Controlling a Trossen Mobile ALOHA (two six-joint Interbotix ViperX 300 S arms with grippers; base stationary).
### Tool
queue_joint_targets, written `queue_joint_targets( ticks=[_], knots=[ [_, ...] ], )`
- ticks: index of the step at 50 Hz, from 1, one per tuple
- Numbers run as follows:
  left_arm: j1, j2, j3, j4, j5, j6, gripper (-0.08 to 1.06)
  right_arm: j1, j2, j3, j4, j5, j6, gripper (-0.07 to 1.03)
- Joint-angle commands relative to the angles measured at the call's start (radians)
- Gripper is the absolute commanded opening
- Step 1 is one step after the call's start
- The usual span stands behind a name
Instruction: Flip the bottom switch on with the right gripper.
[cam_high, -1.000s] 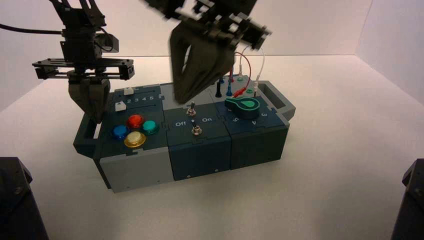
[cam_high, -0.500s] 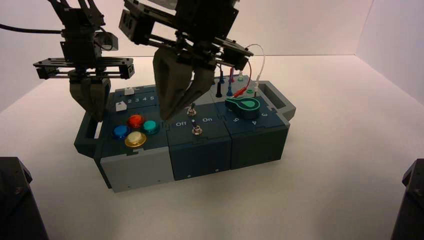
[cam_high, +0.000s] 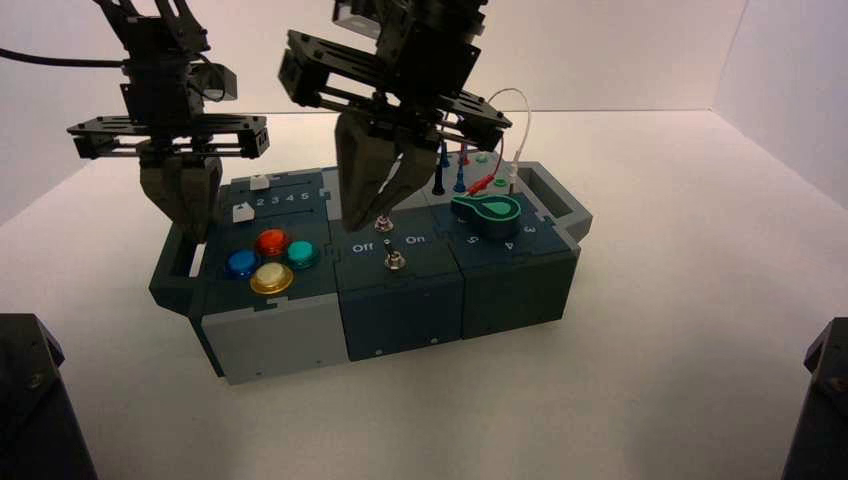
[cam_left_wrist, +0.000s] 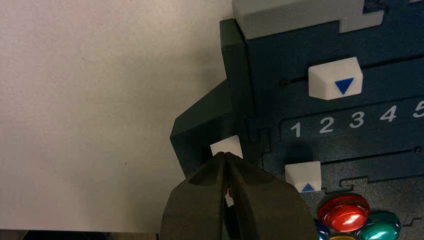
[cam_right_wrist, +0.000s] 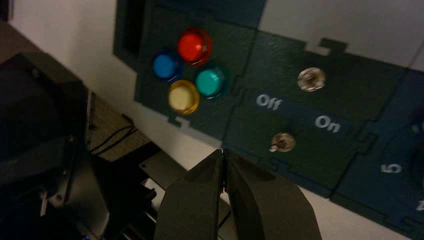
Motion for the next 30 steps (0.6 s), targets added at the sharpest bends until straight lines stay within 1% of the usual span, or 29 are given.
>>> queue_joint_targets(
  ticks=[1,12,30],
  knots=[
    [-0.008,0.060,0.002,0.008,-0.086,0.060,-0.03,-0.006,-0.003,-0.009,-0.002,-0.005,0.006,-0.02],
    [-0.008,0.097,-0.003,0.006,-0.095,0.064,-0.03,-0.006,0.017,-0.005,0.000,-0.006,0.006,-0.02],
    [-0.009,0.112,-0.005,0.006,-0.097,0.071,-0.03,-0.006,0.034,0.008,-0.002,-0.018,0.005,-0.02]
  ],
)
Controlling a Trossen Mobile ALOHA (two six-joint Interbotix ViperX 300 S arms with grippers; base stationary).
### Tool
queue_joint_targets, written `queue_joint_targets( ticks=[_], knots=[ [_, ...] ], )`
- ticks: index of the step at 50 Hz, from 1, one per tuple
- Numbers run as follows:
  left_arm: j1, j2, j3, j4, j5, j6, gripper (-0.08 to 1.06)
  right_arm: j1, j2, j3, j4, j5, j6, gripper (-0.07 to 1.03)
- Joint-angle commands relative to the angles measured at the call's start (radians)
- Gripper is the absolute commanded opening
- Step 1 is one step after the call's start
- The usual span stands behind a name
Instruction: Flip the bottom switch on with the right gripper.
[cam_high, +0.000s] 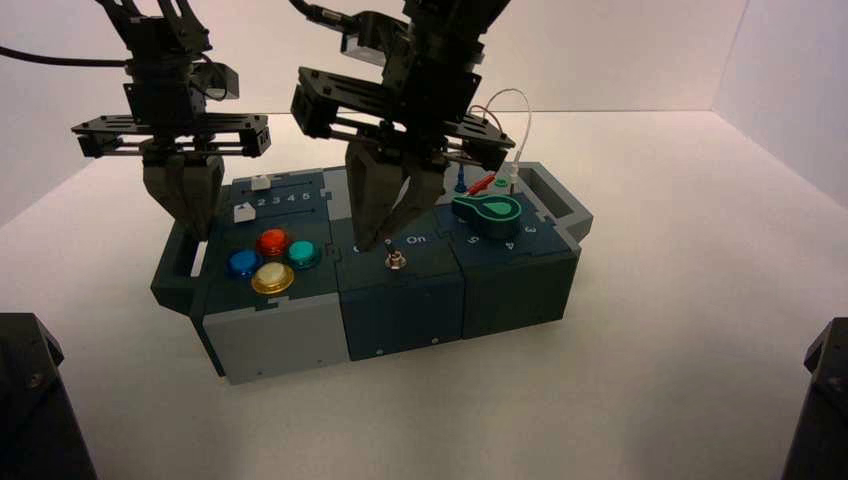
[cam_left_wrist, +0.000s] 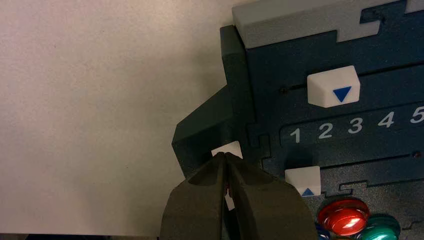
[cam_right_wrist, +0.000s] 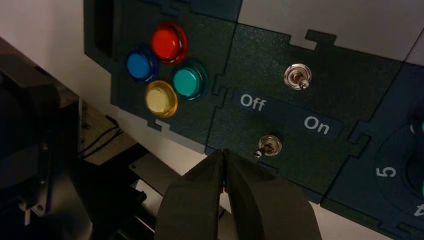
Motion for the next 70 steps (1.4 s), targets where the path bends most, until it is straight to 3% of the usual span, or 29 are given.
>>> queue_joint_targets(
  ticks=[1,29,57,70],
  knots=[
    [-0.011,0.089,0.008,0.006,-0.087,0.058,-0.03,-0.002,-0.012,-0.002,0.000,-0.011,0.005,-0.02],
    [-0.012,0.091,0.008,0.006,-0.087,0.061,-0.03,-0.069,-0.038,0.038,-0.020,-0.031,0.000,-0.02],
    [-0.012,0.094,-0.006,0.006,-0.087,0.064,-0.03,-0.025,-0.066,0.020,-0.003,0.014,-0.002,-0.02],
    [-0.012,0.106,-0.017,0.008,-0.087,0.069,-0.03,-0.023,-0.063,-0.034,-0.006,0.035,-0.002,-0.02]
  ],
)
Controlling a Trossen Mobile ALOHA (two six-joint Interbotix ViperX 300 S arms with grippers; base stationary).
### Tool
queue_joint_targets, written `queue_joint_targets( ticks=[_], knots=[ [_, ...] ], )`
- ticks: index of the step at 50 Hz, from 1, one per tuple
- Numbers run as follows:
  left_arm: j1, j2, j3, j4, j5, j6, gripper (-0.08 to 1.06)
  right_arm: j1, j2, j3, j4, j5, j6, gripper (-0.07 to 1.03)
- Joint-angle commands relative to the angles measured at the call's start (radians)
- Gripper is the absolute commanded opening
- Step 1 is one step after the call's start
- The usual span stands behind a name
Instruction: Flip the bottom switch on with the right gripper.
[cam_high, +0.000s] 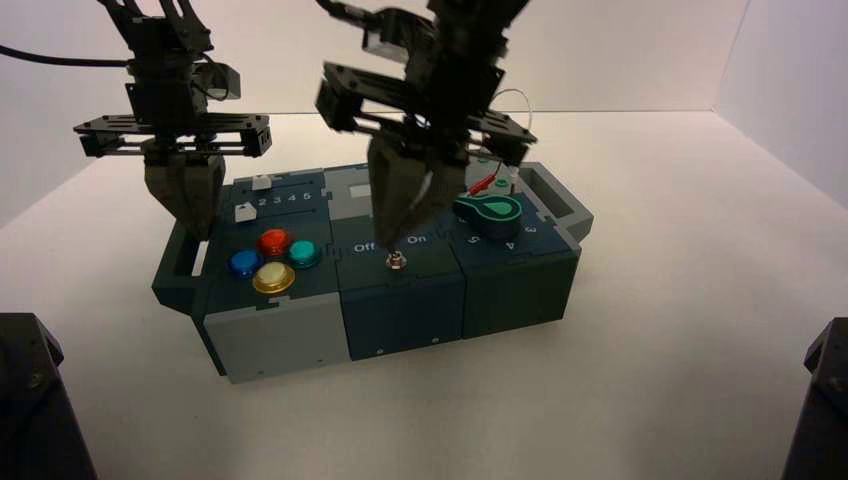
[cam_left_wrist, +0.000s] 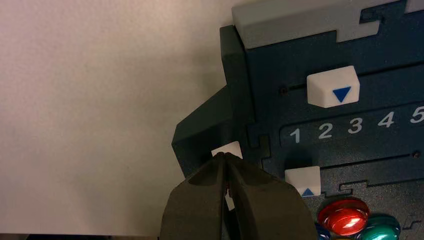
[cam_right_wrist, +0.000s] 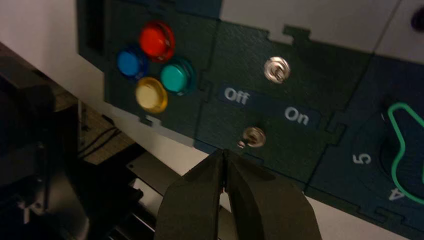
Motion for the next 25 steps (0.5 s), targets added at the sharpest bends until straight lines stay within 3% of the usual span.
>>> queue_joint_targets(
  ticks=[1,25],
  knots=[
    [-0.012,0.095,-0.008,0.005,-0.086,0.066,-0.03,0.008,-0.023,-0.048,0.005,0.011,-0.002,-0.02],
    [-0.012,0.098,-0.009,0.005,-0.087,0.069,-0.03,0.009,0.038,-0.061,0.003,0.003,-0.011,-0.02]
  ],
)
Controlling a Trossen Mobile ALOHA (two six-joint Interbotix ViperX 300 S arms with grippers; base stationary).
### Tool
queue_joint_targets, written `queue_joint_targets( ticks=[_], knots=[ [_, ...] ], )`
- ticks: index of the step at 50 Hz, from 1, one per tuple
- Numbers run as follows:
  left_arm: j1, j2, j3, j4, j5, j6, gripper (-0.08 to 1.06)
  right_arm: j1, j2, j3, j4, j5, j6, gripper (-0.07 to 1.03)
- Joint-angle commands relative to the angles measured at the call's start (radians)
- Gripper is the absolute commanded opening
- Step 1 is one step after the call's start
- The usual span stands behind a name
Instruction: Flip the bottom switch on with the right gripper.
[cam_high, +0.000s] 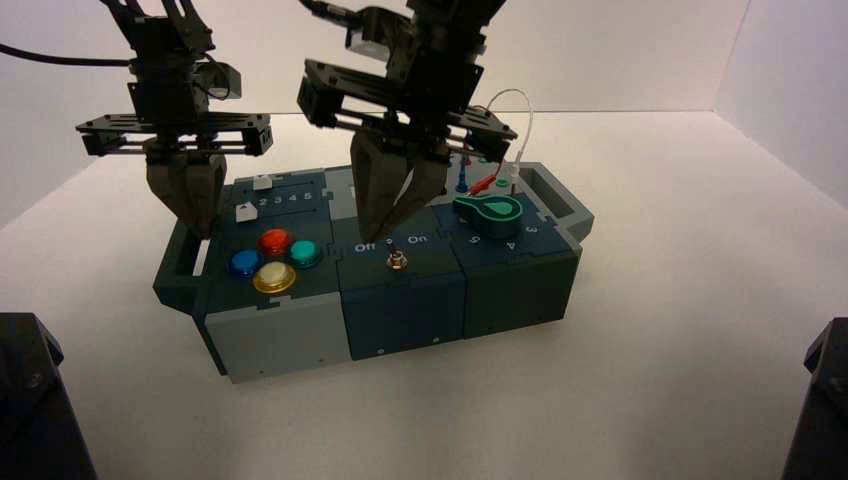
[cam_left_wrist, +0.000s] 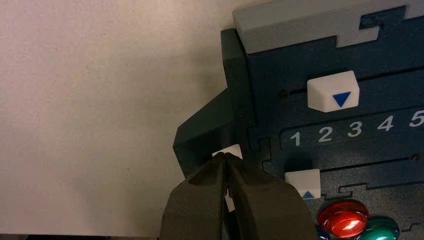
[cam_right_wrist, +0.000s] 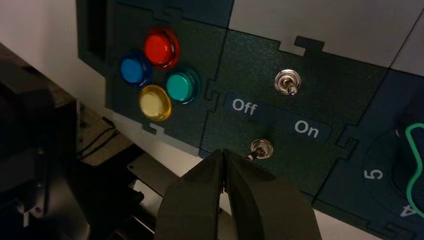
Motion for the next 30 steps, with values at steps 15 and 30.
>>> queue_joint_targets(
  ticks=[15,30],
  knots=[
    [-0.012,0.097,-0.005,0.006,-0.087,0.071,-0.03,0.003,0.028,-0.044,-0.003,-0.006,-0.006,-0.02],
    [-0.012,0.097,-0.005,0.008,-0.087,0.075,-0.03,-0.008,0.037,-0.035,-0.008,-0.014,-0.006,-0.02]
  ],
)
